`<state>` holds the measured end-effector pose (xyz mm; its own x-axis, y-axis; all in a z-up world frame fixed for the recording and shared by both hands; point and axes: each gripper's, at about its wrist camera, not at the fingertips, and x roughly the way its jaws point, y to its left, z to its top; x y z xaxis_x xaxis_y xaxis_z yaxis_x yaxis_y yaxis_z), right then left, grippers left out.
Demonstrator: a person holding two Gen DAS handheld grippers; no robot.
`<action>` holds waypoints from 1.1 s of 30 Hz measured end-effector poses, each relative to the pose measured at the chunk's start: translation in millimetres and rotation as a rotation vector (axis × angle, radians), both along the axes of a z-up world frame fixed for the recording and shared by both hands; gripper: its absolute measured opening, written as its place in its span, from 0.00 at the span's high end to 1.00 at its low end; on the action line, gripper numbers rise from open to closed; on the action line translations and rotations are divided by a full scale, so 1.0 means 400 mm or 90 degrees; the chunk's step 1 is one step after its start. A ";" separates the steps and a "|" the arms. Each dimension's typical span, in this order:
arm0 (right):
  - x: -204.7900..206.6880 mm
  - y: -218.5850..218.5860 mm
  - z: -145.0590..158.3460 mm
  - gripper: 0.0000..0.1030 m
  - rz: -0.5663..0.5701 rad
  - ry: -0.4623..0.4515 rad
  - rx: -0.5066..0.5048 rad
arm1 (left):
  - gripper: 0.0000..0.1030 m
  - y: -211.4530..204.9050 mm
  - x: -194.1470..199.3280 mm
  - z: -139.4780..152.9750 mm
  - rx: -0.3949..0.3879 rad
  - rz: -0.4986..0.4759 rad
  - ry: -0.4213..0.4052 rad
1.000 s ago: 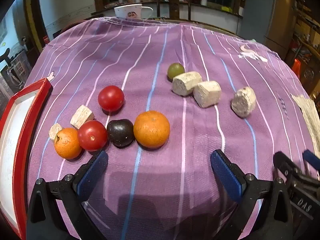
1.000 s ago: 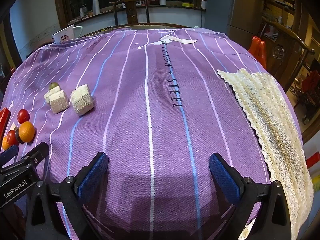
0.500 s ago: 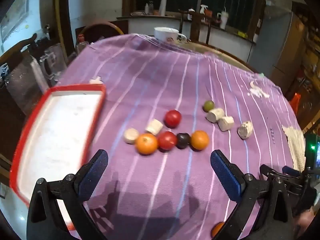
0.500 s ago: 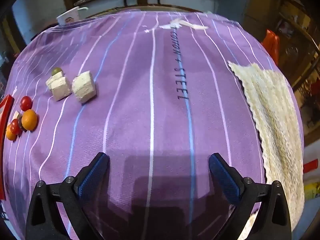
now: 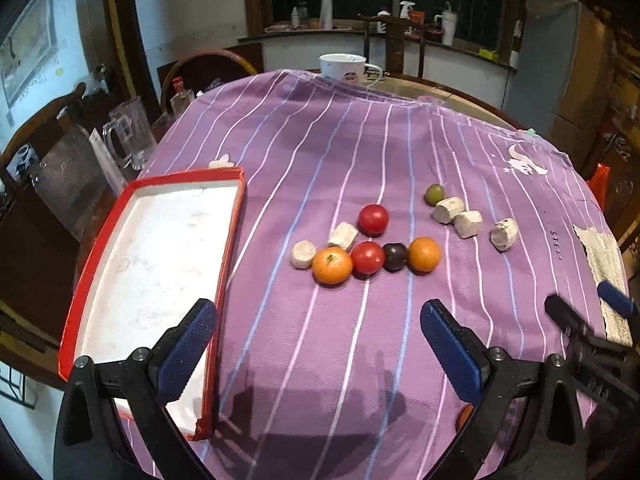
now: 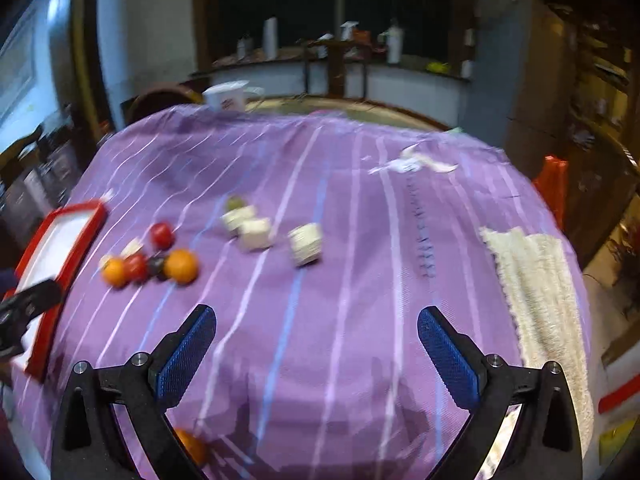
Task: Organize fruits
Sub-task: 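Grasp the large orange with the left tool while the right tool grasps a small orange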
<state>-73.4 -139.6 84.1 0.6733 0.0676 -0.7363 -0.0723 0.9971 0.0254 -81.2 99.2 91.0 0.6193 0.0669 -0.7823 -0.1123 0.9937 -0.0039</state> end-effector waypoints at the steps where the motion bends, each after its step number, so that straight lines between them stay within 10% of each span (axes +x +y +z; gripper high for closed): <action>1: -0.004 0.013 -0.001 0.00 0.009 0.011 -0.004 | 0.16 0.008 0.003 -0.002 -0.015 -0.005 0.011; 4: -0.006 0.039 -0.007 0.00 0.027 0.031 -0.012 | 0.28 0.024 0.009 -0.014 -0.037 -0.012 0.037; 27: -0.030 0.066 -0.064 0.01 0.071 0.127 0.083 | 0.28 0.089 0.083 -0.106 -0.093 -0.032 0.098; 33: -0.068 0.077 -0.086 0.03 0.136 0.178 0.143 | 0.44 0.083 0.146 -0.131 -0.097 -0.069 0.112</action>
